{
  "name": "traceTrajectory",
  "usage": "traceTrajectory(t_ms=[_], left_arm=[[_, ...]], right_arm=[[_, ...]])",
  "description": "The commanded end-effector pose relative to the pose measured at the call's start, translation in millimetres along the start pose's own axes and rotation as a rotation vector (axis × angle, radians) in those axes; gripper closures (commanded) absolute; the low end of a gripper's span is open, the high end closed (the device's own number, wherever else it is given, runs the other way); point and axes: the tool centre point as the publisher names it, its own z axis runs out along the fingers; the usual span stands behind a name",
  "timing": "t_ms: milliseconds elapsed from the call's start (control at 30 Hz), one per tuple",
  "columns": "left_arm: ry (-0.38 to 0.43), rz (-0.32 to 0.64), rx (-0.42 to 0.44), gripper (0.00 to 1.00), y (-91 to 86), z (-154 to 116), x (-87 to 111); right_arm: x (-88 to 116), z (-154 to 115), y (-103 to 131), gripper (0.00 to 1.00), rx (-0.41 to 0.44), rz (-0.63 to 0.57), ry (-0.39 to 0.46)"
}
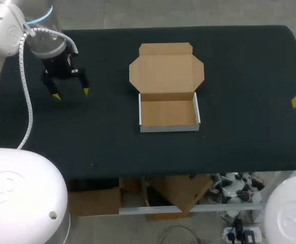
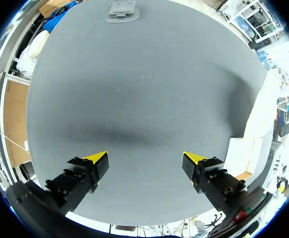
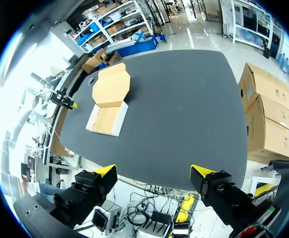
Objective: Assemble the packaging by folding the flat box into shape, placing the metal phone stand inside, and closing the box properly
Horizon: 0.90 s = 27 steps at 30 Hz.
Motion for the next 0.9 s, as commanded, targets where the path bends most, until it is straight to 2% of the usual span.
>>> traceTrajectory(t_ms=[33, 367, 533, 900], left_arm=[[-0.003, 0.000, -0.001, 0.00, -0.5, 0, 0.2], [-0.003, 0.000, -0.001, 0.00, -0.5, 0, 0.2], [-0.013, 0.006, -0.006, 0.00, -16.2, 5, 2.2], [-0.024, 0.040, 0.001, 0.00, -34.3, 8, -2.6]], right_arm=[[0, -1, -1, 0.00, 0.001, 0.000, 0.000], [0, -1, -1, 0.00, 0.001, 0.000, 0.000], [0, -1, -1, 0.00, 0.001, 0.000, 0.000], [0, -1, -1, 0.00, 0.001, 0.000, 0.000]])
